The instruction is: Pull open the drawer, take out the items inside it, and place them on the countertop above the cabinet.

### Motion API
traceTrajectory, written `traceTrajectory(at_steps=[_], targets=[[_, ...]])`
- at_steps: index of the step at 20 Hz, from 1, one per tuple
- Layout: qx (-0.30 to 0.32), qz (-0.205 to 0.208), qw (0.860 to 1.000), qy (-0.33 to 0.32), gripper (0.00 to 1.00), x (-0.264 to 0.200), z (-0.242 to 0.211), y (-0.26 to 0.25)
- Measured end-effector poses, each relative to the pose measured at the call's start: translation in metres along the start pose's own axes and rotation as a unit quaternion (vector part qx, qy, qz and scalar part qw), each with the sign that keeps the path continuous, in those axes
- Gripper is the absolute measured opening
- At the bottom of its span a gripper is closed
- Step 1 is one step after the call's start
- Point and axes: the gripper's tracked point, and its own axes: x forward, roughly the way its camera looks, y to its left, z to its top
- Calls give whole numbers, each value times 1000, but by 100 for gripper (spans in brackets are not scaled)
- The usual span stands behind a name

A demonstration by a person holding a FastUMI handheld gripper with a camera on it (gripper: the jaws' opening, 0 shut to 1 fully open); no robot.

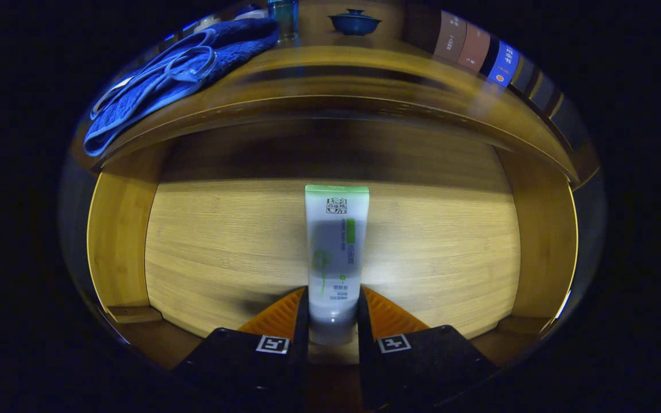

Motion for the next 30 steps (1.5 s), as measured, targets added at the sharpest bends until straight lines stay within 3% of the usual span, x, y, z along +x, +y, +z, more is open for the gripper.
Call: traceTrajectory(at_steps=[6,12,20,23,30], targets=[[0,10,999,-41,41,-26,-4,0],[5,32,991,-126,41,-92,2,6],[16,31,975,-218,41,-161,78,-4],[16,24,973,-231,41,-159,120,-7],[20,2,979,-205,41,-106,193,-16]])
